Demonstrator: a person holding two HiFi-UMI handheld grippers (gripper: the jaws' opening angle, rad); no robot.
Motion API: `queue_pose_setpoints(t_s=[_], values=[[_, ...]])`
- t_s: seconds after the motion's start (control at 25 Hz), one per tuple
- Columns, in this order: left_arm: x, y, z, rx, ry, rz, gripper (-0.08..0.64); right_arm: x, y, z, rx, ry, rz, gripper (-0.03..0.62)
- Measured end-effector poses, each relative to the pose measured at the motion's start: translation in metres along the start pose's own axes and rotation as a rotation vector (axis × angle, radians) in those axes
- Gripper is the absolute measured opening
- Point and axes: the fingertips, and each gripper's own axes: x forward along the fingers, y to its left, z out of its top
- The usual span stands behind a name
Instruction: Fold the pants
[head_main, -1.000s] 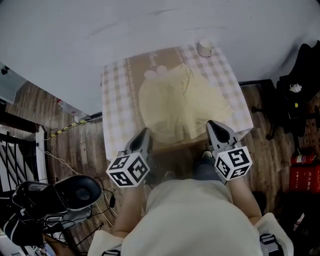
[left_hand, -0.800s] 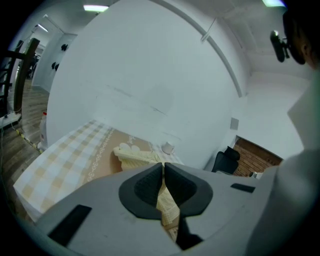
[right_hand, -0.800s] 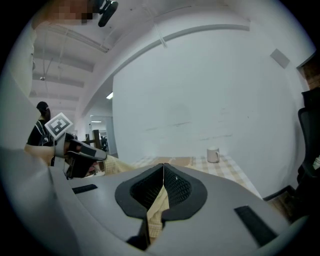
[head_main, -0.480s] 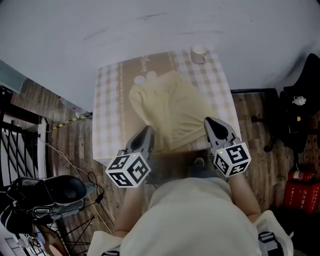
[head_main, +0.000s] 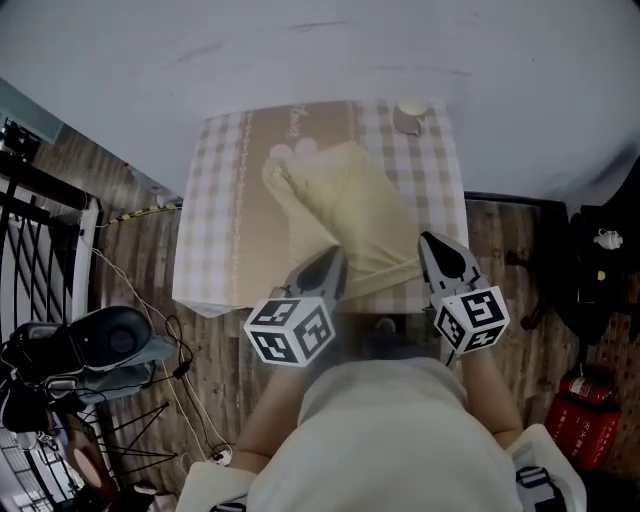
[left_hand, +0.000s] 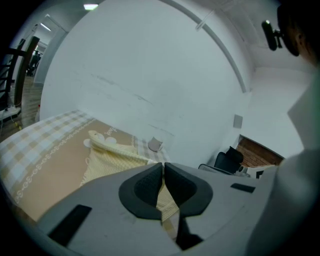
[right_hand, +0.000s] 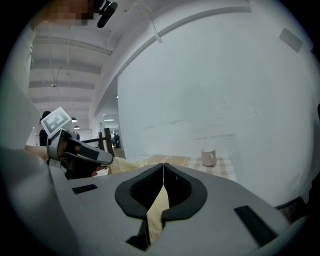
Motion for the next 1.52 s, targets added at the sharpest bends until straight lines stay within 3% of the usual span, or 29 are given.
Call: queue_pose_setpoints(t_s=[0.44,0.88,1.04,1.28,1.52], values=[[0.084,-0.046,-0.080,0.025,0.205,-0.047,0.015,0.001,-0.048,-0.009,-0.001,0.040,0.014,0.002],[0.142,-0.070,-0.163,0.120,0.429,-0.064,0.015,-0.012,-0.088,-0.018,0.013,0.072,-0.030,0.002],[0.152,-0.074,-0.179,0.140,0.474,-0.060,0.015,-0.013,-0.093,-0.019,0.018,0.070,-0.031,0.002],[0.164,-0.077,-0.195,0.107,0.535,-0.059,0.017,-0.017,-0.096,-0.014,0.019,0.053,-0.030,0.002],[0.168,-0.090,-0.204,0.186,0.566,-0.098,0.025,-0.023,-0.100,-0.019,0.032,0.062,-0.039,0.002]])
